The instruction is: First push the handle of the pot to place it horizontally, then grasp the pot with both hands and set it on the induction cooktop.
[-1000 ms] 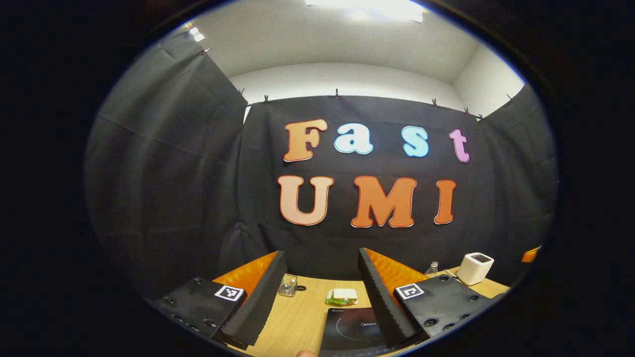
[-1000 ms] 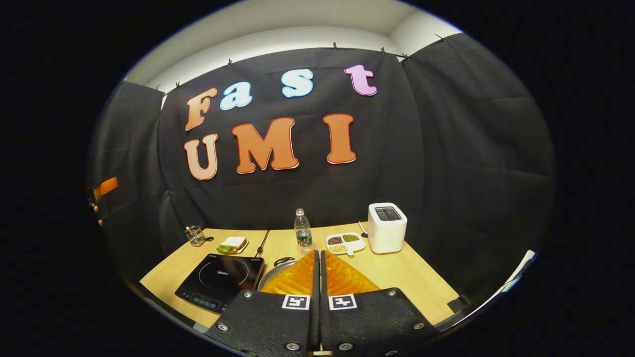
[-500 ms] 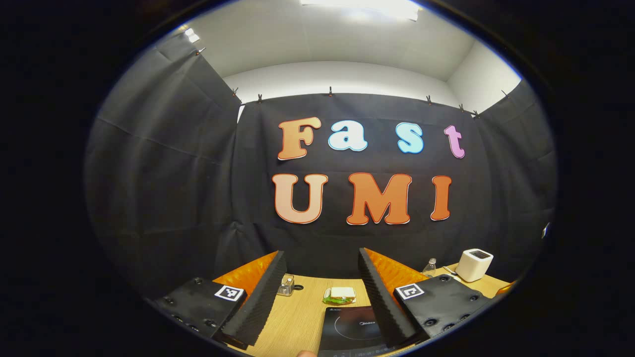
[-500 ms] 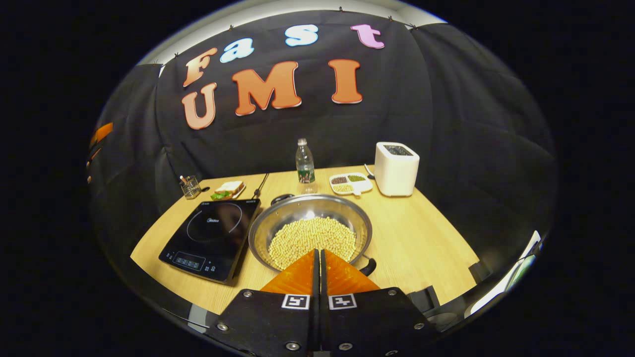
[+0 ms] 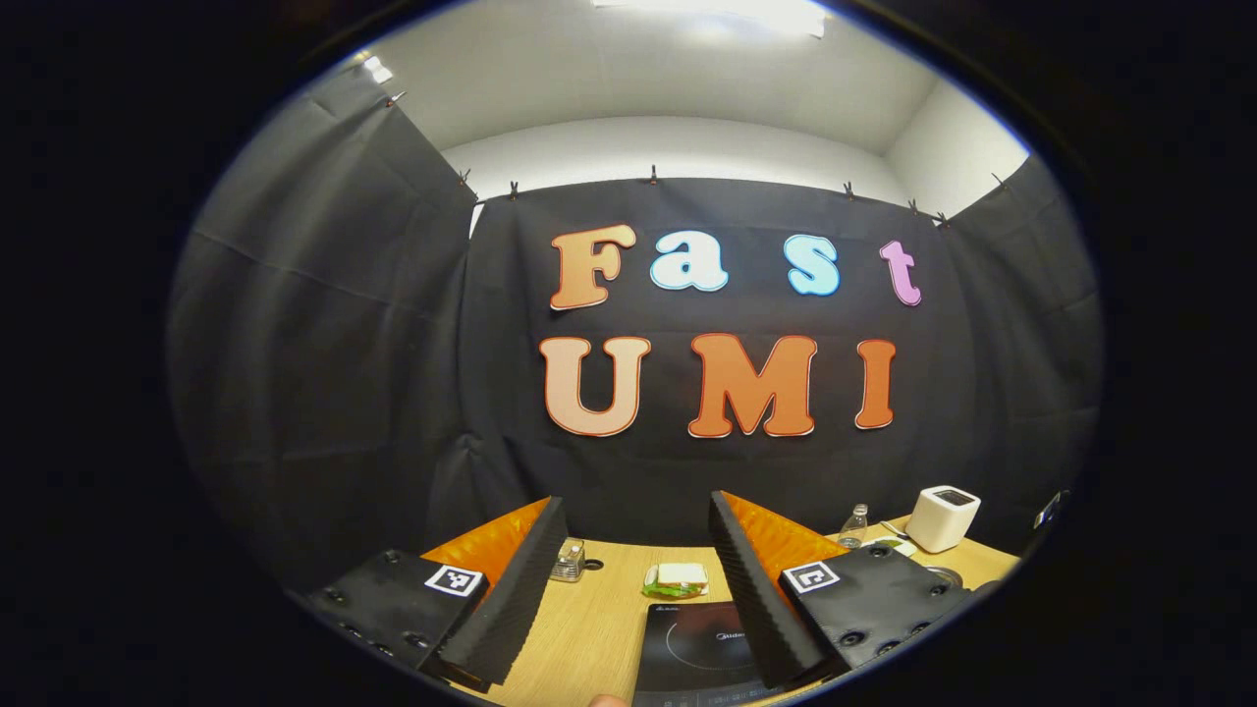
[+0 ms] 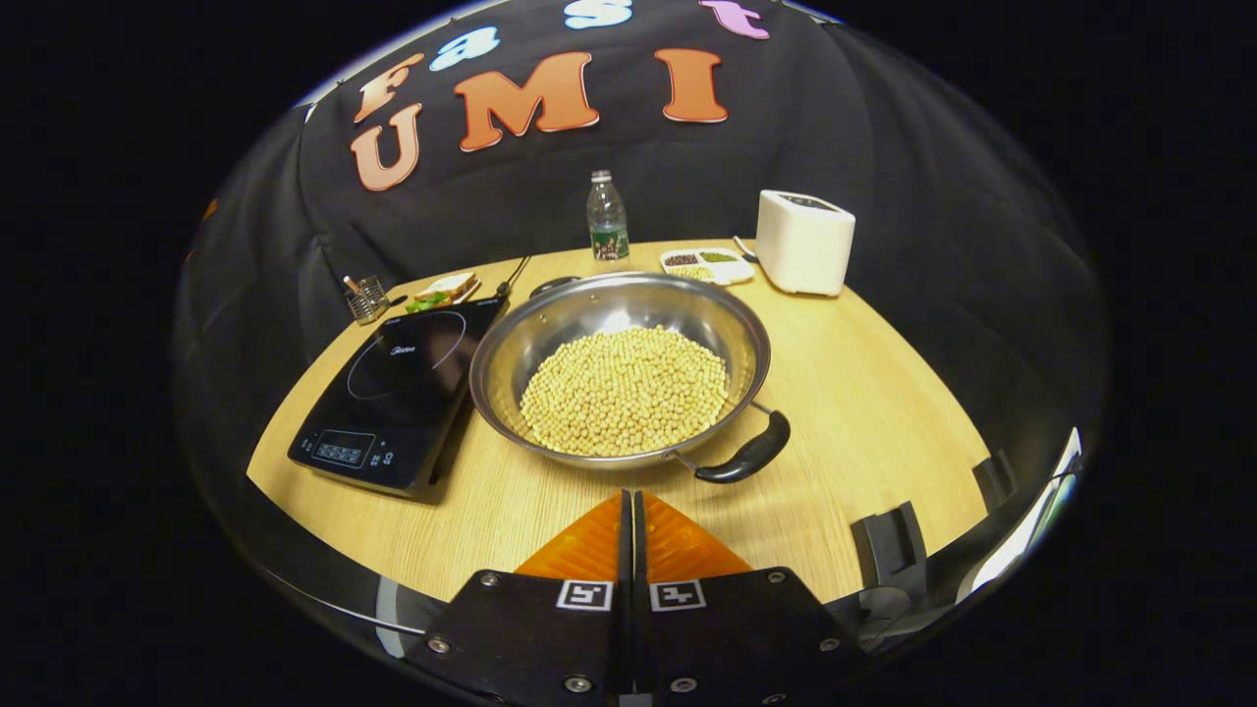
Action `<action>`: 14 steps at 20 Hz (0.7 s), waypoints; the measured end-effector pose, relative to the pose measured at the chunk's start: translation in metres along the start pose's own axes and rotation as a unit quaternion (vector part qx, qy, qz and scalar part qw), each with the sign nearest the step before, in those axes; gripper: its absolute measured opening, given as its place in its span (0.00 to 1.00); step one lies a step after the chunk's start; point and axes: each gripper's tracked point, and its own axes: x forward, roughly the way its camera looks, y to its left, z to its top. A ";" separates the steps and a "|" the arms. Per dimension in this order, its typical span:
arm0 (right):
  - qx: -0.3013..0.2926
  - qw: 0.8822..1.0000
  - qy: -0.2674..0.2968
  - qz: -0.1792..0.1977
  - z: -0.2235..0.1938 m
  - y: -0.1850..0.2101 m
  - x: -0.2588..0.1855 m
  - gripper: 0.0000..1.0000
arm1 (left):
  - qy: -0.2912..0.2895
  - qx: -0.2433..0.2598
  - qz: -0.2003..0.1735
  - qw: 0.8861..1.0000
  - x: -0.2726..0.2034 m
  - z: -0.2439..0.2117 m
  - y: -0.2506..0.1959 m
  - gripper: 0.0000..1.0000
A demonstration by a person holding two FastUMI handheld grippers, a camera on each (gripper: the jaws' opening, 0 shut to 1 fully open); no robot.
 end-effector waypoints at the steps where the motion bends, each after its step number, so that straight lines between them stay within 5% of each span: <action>1: 0.002 1.000 0.007 0.000 -0.004 -0.001 0.004 0.00 | 0.001 0.000 0.000 1.000 -0.001 0.000 0.000 0.99; 14: 0.025 0.998 0.041 -0.041 -0.009 -0.031 0.041 0.00 | -0.003 0.010 0.007 1.000 -0.006 0.004 0.006 0.98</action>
